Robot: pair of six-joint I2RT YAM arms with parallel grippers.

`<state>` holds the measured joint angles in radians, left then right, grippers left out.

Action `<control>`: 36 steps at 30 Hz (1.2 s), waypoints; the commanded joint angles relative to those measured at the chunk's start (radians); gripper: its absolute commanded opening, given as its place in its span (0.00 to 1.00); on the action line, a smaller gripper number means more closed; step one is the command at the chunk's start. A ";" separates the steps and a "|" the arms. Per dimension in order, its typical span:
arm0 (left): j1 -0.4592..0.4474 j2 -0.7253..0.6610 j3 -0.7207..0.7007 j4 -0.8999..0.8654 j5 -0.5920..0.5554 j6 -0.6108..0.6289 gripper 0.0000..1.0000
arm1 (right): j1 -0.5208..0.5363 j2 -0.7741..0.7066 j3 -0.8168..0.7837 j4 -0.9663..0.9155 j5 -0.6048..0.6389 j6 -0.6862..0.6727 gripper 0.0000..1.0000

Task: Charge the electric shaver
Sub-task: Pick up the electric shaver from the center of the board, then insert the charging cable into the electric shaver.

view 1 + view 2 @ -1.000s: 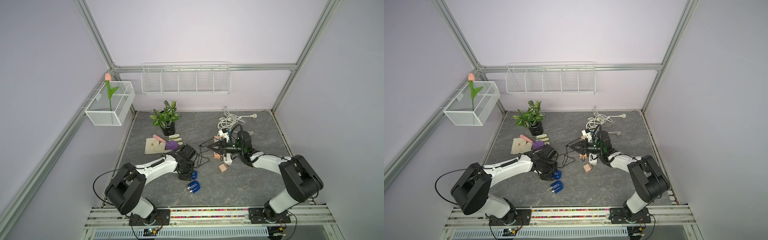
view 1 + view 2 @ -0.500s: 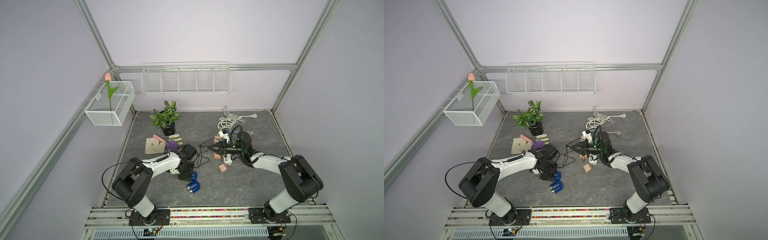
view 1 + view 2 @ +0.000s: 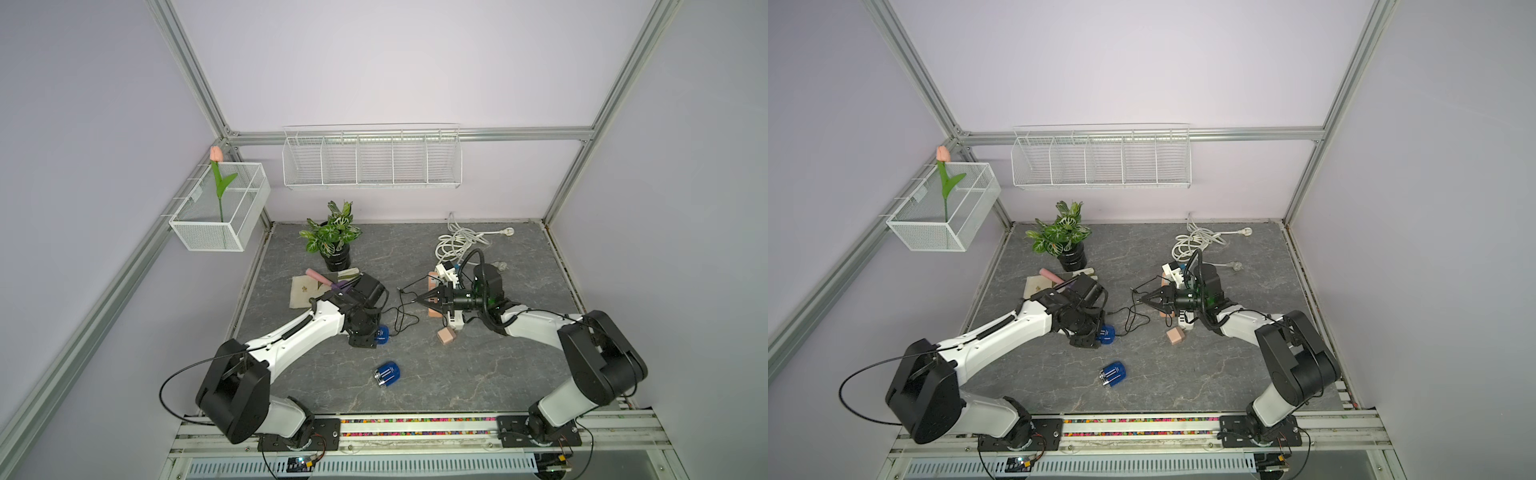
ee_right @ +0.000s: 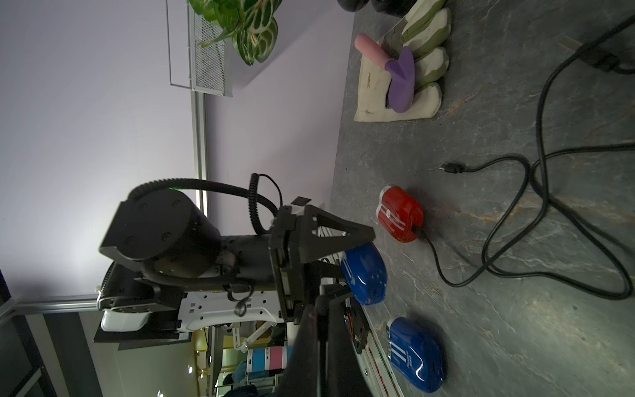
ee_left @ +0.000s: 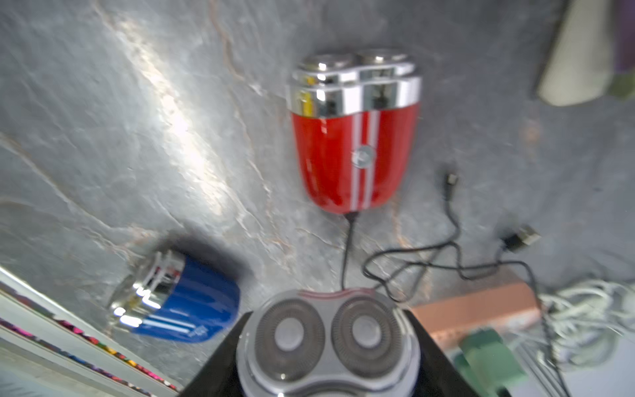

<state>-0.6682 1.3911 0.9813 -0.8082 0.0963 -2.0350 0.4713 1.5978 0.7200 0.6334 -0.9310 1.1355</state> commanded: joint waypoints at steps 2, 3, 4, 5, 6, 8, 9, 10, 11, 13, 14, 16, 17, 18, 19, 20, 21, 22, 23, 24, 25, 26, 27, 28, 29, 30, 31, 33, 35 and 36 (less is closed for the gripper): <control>0.063 -0.014 0.010 0.120 0.048 -0.128 0.00 | 0.017 -0.036 0.036 -0.062 -0.071 -0.139 0.07; 0.085 0.000 0.034 0.115 0.083 -0.094 0.00 | 0.025 -0.035 0.047 -0.089 -0.073 -0.170 0.07; 0.099 0.012 0.055 0.111 0.105 -0.066 0.00 | 0.033 -0.033 0.057 -0.114 -0.075 -0.195 0.07; 0.110 0.024 0.072 0.112 0.130 -0.040 0.00 | 0.043 -0.029 0.068 -0.135 -0.076 -0.221 0.07; 0.118 0.035 0.085 0.112 0.156 -0.024 0.00 | 0.057 -0.021 0.081 -0.155 -0.075 -0.242 0.07; 0.122 0.046 0.091 0.132 0.192 -0.020 0.00 | 0.078 -0.003 0.097 -0.166 -0.070 -0.261 0.07; 0.123 0.053 0.090 0.147 0.211 -0.023 0.00 | 0.088 0.007 0.101 -0.158 -0.064 -0.258 0.07; 0.125 0.055 0.089 0.166 0.226 -0.025 0.00 | 0.096 0.018 0.098 -0.134 -0.059 -0.250 0.07; 0.125 0.060 0.091 0.181 0.236 -0.025 0.00 | 0.101 0.026 0.096 -0.115 -0.054 -0.241 0.07; 0.127 0.070 0.104 0.188 0.261 -0.016 0.00 | 0.110 0.045 0.094 -0.073 -0.042 -0.220 0.07; 0.126 0.073 0.110 0.187 0.267 -0.010 0.00 | 0.111 0.055 0.093 -0.054 -0.042 -0.208 0.07; 0.128 0.078 0.114 0.182 0.286 -0.001 0.00 | 0.111 0.073 0.095 -0.028 -0.037 -0.189 0.07; 0.128 0.078 0.113 0.189 0.293 -0.001 0.00 | 0.111 0.078 0.093 -0.026 -0.032 -0.187 0.07; 0.128 0.079 0.111 0.192 0.301 0.001 0.00 | 0.112 0.081 0.088 -0.025 -0.024 -0.187 0.07; 0.127 0.077 0.114 0.191 0.305 0.003 0.00 | 0.112 0.084 0.082 -0.017 -0.017 -0.187 0.07; 0.128 0.077 0.114 0.189 0.307 0.005 0.00 | 0.111 0.086 0.078 -0.011 -0.010 -0.187 0.07; 0.128 0.075 0.115 0.186 0.309 0.008 0.00 | 0.111 0.091 0.073 -0.005 -0.007 -0.186 0.07; 0.128 0.075 0.115 0.183 0.311 0.012 0.00 | 0.112 0.096 0.071 0.006 -0.005 -0.182 0.07; 0.128 0.077 0.114 0.184 0.315 0.014 0.00 | 0.112 0.101 0.072 0.016 -0.004 -0.176 0.07; 0.128 0.079 0.111 0.185 0.323 0.014 0.00 | 0.112 0.106 0.073 0.023 0.000 -0.169 0.07; 0.127 0.079 0.109 0.187 0.327 0.015 0.00 | 0.111 0.107 0.073 0.025 0.007 -0.166 0.07; 0.128 0.079 0.109 0.183 0.328 0.017 0.00 | 0.110 0.108 0.072 0.025 0.013 -0.165 0.07; 0.128 0.076 0.111 0.181 0.326 0.017 0.00 | 0.110 0.110 0.071 0.023 0.018 -0.167 0.07; 0.128 0.072 0.108 0.178 0.324 0.016 0.00 | 0.108 0.111 0.070 0.020 0.021 -0.169 0.07; 0.127 0.069 0.108 0.175 0.321 0.015 0.00 | 0.107 0.113 0.067 0.017 0.024 -0.172 0.07; 0.129 0.067 0.108 0.172 0.319 0.015 0.00 | 0.105 0.111 0.061 0.016 0.029 -0.174 0.07; 0.130 0.062 0.107 0.166 0.318 0.014 0.00 | 0.100 0.109 0.054 0.016 0.033 -0.175 0.07; 0.132 0.055 0.099 0.167 0.315 0.010 0.00 | 0.095 0.104 0.044 0.017 0.037 -0.175 0.07; 0.133 0.045 0.088 0.176 0.309 0.001 0.00 | 0.095 0.101 0.044 0.014 0.037 -0.177 0.07; 0.133 0.043 0.084 0.181 0.307 -0.003 0.00 | 0.096 0.102 0.044 0.013 0.034 -0.177 0.07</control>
<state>-0.5404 1.4651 1.0584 -0.6399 0.3748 -1.9789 0.5739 1.6966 0.7834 0.6342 -0.9127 0.9615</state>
